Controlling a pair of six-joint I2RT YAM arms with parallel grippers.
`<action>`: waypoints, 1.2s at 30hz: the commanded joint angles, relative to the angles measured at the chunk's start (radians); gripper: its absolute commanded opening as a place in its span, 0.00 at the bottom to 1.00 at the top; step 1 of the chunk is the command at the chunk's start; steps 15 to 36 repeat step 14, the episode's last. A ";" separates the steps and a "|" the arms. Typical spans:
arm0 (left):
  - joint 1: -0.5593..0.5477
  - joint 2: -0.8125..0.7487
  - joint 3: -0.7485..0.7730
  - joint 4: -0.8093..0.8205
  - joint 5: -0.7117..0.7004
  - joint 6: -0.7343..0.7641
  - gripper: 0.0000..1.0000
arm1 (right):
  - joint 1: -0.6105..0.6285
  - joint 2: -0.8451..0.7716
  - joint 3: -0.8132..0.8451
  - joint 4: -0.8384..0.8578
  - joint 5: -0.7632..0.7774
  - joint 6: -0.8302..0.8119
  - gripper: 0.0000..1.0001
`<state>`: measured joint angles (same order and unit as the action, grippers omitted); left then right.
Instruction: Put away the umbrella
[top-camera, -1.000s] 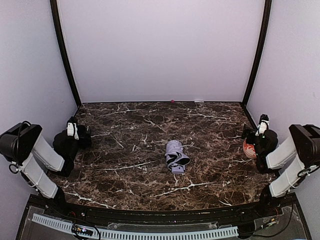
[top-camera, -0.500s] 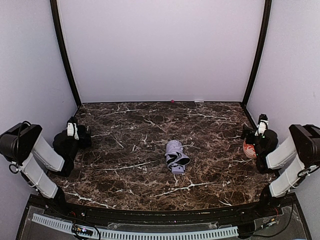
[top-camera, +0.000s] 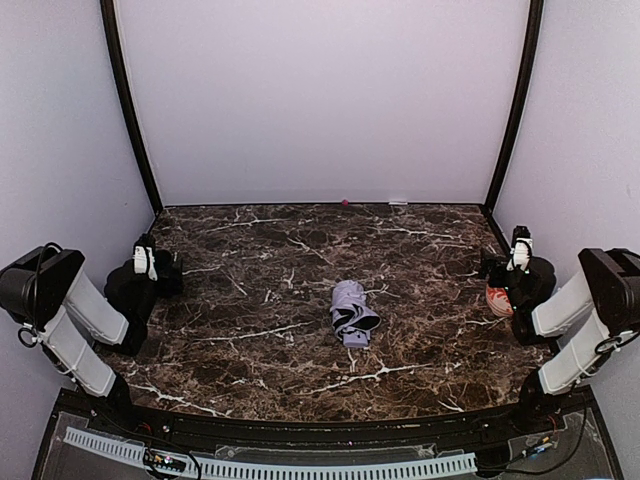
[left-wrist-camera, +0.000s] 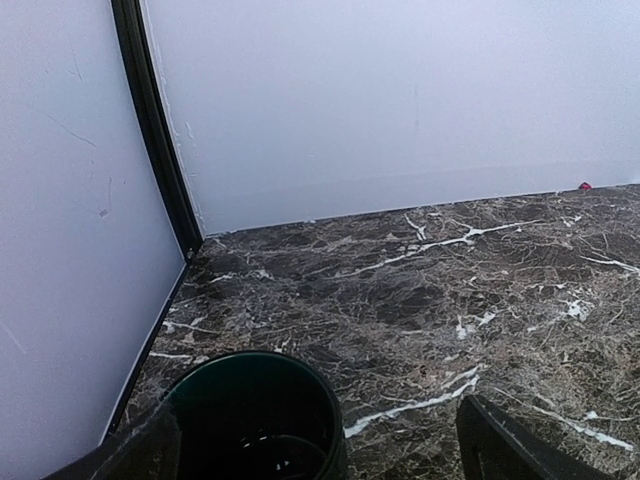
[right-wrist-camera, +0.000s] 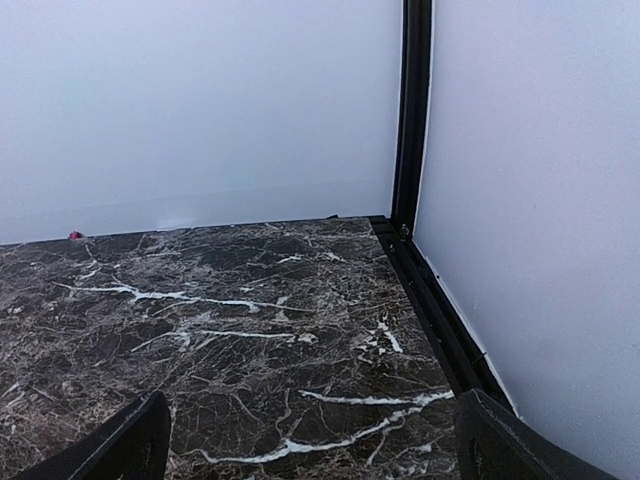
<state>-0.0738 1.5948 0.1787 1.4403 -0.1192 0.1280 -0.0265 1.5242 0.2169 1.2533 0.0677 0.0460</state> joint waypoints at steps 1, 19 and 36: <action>0.007 -0.009 -0.008 0.027 0.013 0.011 0.99 | -0.002 0.005 0.014 0.018 0.009 -0.003 1.00; 0.008 -0.011 0.009 -0.003 0.010 0.010 0.99 | -0.001 0.005 0.016 0.013 0.010 -0.001 1.00; 0.008 -0.011 0.009 -0.003 0.010 0.010 0.99 | -0.001 0.005 0.016 0.013 0.010 -0.001 1.00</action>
